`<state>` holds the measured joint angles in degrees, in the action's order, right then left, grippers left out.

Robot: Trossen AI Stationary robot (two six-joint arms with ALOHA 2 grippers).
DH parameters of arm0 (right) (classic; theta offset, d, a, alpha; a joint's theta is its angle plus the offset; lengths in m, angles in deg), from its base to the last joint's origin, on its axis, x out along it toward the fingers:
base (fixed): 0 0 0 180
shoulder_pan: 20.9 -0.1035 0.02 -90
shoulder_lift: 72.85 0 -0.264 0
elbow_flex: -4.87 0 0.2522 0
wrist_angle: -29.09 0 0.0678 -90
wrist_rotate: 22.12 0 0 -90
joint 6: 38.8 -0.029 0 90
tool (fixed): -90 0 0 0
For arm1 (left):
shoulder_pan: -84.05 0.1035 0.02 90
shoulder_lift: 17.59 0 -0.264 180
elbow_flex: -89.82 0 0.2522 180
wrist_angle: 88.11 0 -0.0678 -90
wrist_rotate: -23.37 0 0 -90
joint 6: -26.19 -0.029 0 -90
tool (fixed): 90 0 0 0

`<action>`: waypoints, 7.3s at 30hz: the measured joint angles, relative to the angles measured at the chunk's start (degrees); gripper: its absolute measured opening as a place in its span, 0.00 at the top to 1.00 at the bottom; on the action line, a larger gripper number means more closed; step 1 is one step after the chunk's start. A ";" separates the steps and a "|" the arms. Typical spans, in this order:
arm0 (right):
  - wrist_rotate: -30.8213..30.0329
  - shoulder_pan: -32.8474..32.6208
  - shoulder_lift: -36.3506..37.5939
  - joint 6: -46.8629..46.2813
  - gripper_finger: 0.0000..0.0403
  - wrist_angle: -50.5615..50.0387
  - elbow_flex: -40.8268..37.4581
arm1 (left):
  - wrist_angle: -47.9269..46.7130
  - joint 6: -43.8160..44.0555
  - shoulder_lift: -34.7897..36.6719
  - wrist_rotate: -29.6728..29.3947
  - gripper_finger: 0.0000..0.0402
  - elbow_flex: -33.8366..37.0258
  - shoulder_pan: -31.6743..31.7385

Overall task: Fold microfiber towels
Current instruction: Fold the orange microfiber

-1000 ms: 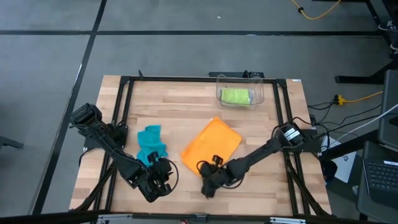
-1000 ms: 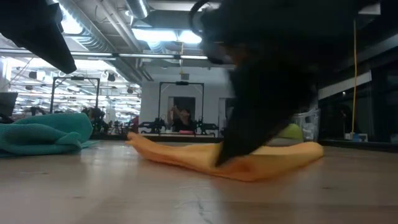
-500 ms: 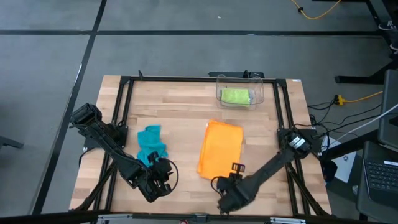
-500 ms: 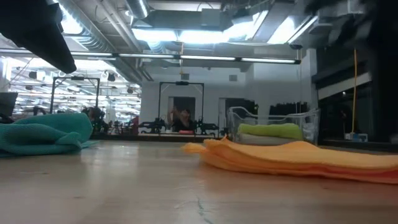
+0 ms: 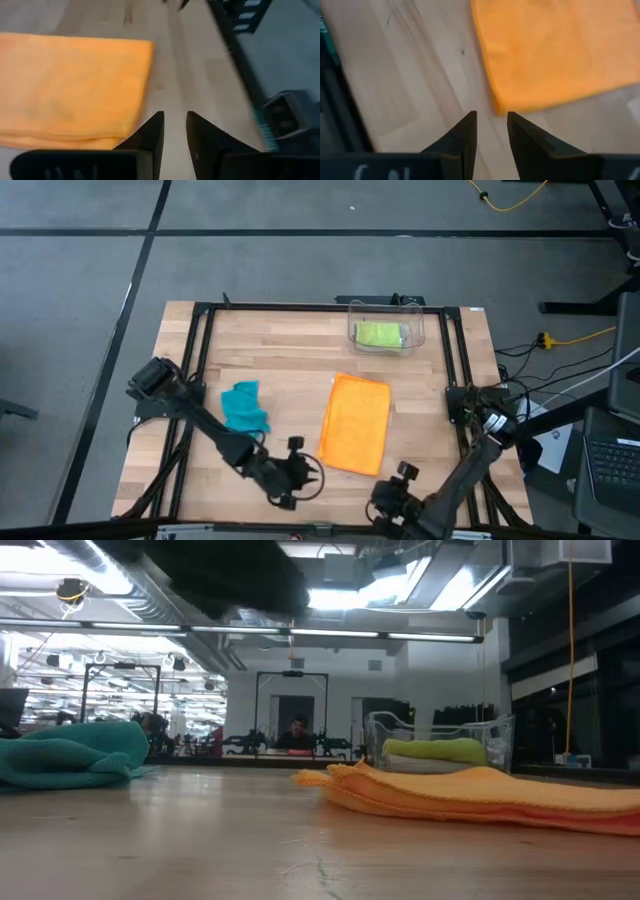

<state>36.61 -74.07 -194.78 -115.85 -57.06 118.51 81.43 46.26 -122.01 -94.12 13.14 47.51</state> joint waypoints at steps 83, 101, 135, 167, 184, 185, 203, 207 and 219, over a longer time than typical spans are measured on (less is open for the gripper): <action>1.22 5.63 -4.20 16.03 0.37 14.10 -11.10 | -1.53 -21.74 -9.90 9.86 0.61 0.04 11.78; 1.73 5.74 -4.50 15.64 0.56 14.70 -11.21 | 0.04 -20.22 -11.96 4.63 0.69 -0.15 9.93; 5.01 4.60 -4.63 9.59 1.00 16.25 1.19 | 0.37 3.11 -10.80 4.05 1.00 0.24 0.33; -5.89 7.44 -4.50 9.58 1.00 4.62 1.16 | -2.50 1.83 -2.43 -0.33 1.00 0.02 4.07; -6.89 13.63 -4.43 6.70 1.00 -8.46 0.81 | -9.47 0.36 -2.43 -2.54 1.00 0.02 12.86; -6.92 14.02 -4.42 6.72 1.00 -8.52 0.37 | -10.04 0.60 -2.43 -2.52 1.00 0.02 13.39; -4.15 19.24 -4.42 5.41 0.75 -9.29 -5.64 | -11.88 0.33 -2.43 1.25 0.86 0.02 17.84; -4.19 19.59 -4.42 5.43 0.69 -11.01 -5.64 | -11.88 0.31 -2.43 1.17 0.81 0.02 19.19; -3.63 16.74 -3.72 5.74 0.67 -17.46 -0.62 | -15.02 2.14 1.08 4.10 0.79 -0.09 18.86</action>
<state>32.97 -57.33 -198.50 -110.11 -74.52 117.89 66.41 48.40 -120.93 -90.03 13.06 66.37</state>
